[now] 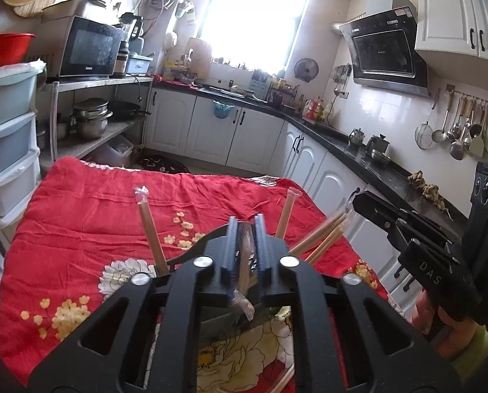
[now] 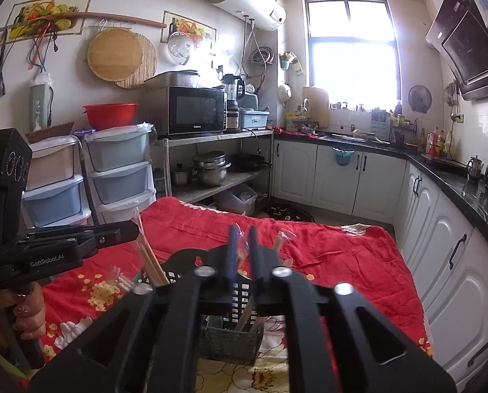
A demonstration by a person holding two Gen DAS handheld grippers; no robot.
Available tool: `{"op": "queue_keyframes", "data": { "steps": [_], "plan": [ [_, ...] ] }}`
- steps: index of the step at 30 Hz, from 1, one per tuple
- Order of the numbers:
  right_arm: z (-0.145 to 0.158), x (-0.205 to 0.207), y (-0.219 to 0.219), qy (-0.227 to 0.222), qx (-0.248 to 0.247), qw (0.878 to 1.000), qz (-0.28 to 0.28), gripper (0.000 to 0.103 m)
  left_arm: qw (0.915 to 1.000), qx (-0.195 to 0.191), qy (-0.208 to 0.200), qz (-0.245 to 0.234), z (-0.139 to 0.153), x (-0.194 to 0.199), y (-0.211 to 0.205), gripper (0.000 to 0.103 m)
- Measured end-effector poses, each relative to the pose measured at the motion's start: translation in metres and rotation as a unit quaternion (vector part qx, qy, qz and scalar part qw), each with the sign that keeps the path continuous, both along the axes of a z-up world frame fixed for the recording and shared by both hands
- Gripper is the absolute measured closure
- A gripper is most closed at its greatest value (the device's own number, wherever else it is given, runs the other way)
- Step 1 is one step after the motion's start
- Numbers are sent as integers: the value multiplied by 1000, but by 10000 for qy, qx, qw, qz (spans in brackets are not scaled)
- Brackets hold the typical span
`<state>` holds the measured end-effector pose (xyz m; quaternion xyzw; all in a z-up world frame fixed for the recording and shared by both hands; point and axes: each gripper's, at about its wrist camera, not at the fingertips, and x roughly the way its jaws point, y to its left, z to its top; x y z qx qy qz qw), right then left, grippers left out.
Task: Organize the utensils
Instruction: 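Withdraw both open grippers from the basket back toward the chopstick pile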
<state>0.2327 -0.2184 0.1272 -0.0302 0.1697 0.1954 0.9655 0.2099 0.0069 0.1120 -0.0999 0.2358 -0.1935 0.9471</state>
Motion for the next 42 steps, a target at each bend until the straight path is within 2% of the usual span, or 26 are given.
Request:
{"op": "queue_keyframes", "data": {
  "steps": [1, 5, 7, 15, 21, 25, 32, 42],
  "plan": [
    [-1, -1, -1, -4, 20, 10000, -11, 78, 10000, 0, 9, 9, 0, -1, 0, 88],
    [-1, -2, -3, 16, 62, 10000, -18, 72, 10000, -2, -15, 51, 0, -6, 1, 78],
    [-1, -5, -5, 10, 88, 10000, -23, 70, 10000, -11, -43, 71, 1, -8, 3, 68],
    [-4, -15, -17, 35, 225, 9997, -107, 60, 9997, -139, -146, 134, 6, -18, 10, 40],
    [-5, -26, -23, 52, 327, 9993, -164, 51, 9990, -304, -285, 128, 12, -36, 15, 12],
    [-6, -37, -24, -36, 248, 9995, -198, 45, 9983, -443, -367, 125, 13, -50, 19, 11],
    [-7, -54, -24, -186, 136, 9995, -199, 36, 9980, -424, -416, 202, 9, -70, 20, 11],
    [-8, -72, -27, -228, 280, 9992, -149, 30, 9982, -429, -313, 267, -4, -79, 24, 11]
  ]
}}
